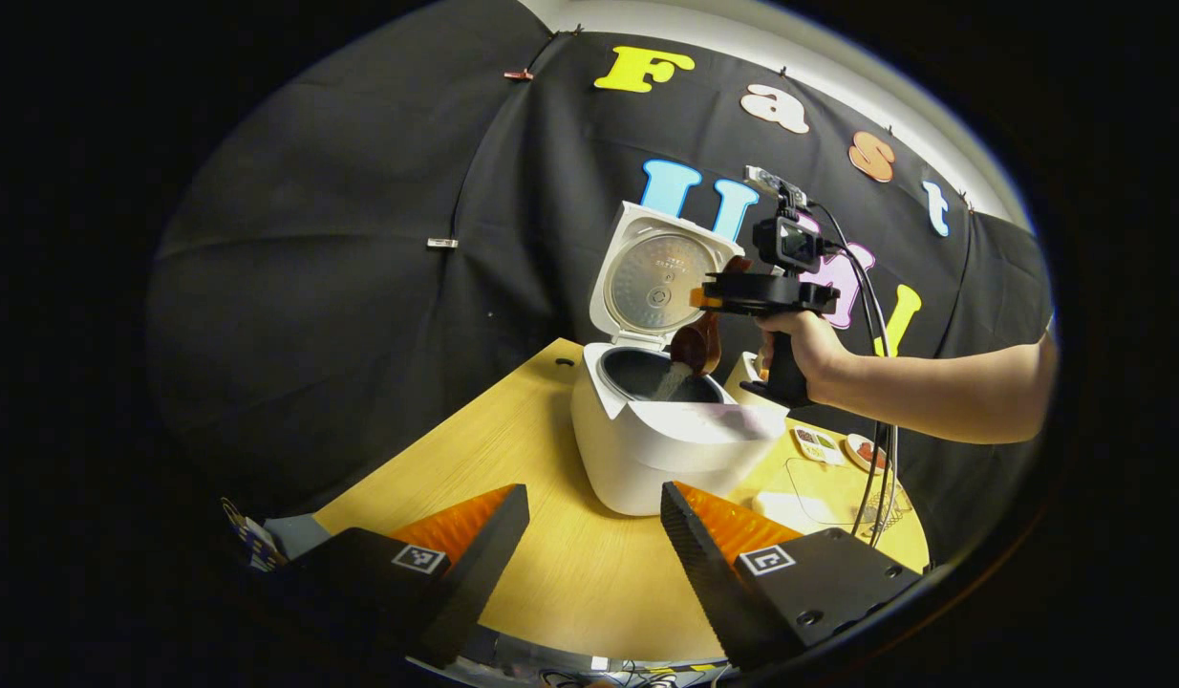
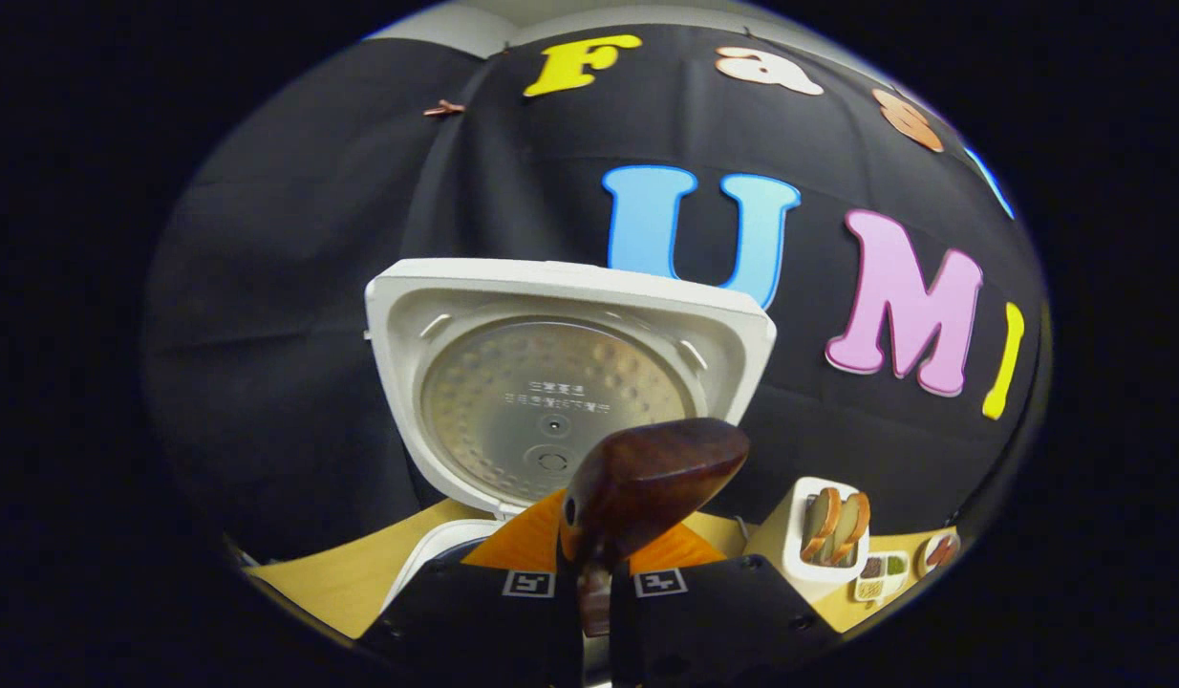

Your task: Close the left gripper, press the button to open the rice cooker; take a wooden spoon from the chopstick holder with the right hand, scoop a spoonful of rice and pour it into the rice cooker, then put the wooden spoon back into the chopstick holder.

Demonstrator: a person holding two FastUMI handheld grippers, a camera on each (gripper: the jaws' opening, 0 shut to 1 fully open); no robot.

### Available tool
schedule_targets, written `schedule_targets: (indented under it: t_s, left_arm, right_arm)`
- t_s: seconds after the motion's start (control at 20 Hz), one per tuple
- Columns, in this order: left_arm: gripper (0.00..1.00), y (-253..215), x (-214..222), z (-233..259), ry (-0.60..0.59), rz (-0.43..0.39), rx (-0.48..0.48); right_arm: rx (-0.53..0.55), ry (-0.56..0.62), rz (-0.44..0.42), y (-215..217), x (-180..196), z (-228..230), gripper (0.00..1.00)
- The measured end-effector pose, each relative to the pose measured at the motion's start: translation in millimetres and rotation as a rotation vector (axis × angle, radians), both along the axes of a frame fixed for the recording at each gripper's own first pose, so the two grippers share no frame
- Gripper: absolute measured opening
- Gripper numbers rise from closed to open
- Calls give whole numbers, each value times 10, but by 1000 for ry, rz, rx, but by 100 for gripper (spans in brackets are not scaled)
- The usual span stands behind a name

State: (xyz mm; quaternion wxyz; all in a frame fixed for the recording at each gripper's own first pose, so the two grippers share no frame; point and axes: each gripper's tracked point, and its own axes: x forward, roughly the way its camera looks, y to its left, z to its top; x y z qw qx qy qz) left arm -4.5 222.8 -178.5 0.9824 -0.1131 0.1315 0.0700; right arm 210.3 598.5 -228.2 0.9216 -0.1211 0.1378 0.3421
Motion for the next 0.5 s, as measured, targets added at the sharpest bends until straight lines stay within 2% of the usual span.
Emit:
schedule_targets:
  t_s: [0.2, 0.3, 0.4, 0.5]
  left_arm:
    - [96, 14, -13, 10, -3, 3, 4]
    - [96, 11, -17, -15, -1, -1, 0]
    - [96, -16, -9, -20, 3, -10, 0]
    - [96, -44, -6, 31, -1, -20, 26]
  right_arm:
    - [-82, -88, 86, 64, -122, -26, 14]
    - [-88, -81, 104, 67, -187, -41, 15]
    - [-59, -52, 84, 14, -176, 19, 15]
    - [17, 2, 34, -92, -116, 166, 15]
